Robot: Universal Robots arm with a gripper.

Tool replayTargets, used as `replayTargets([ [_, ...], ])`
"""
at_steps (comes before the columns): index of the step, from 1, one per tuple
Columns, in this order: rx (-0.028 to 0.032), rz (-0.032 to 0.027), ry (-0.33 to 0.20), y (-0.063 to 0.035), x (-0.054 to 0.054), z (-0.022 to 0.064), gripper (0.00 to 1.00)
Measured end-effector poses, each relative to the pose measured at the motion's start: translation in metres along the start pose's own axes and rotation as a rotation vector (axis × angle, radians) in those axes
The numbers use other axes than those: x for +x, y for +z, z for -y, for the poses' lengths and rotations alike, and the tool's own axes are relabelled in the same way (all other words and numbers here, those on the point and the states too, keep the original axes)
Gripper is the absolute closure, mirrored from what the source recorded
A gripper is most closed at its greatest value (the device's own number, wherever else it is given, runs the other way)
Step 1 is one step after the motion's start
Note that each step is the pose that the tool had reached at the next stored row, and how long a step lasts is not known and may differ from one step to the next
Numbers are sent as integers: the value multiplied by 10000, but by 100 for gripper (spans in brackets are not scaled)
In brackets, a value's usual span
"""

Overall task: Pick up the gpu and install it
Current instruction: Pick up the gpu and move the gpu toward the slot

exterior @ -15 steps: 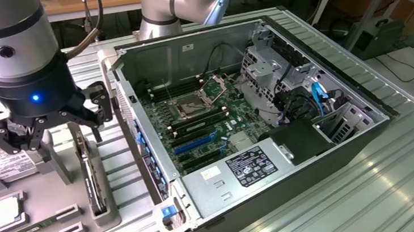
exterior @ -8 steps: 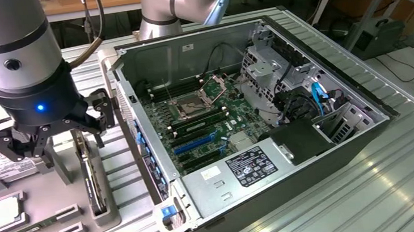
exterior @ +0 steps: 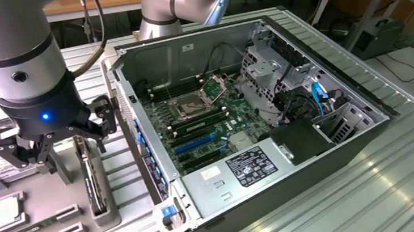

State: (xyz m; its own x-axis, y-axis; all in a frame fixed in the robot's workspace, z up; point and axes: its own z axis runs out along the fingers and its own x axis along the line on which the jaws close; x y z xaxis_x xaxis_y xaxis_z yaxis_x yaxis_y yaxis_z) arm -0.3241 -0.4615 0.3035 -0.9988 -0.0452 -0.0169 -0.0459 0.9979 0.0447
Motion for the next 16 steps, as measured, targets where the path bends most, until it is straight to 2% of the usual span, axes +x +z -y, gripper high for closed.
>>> replayTargets([
  [13, -2, -1, -126, 200, 5, 53, 22],
  [16, -1, 26, -131, 232, 6, 58, 22],
])
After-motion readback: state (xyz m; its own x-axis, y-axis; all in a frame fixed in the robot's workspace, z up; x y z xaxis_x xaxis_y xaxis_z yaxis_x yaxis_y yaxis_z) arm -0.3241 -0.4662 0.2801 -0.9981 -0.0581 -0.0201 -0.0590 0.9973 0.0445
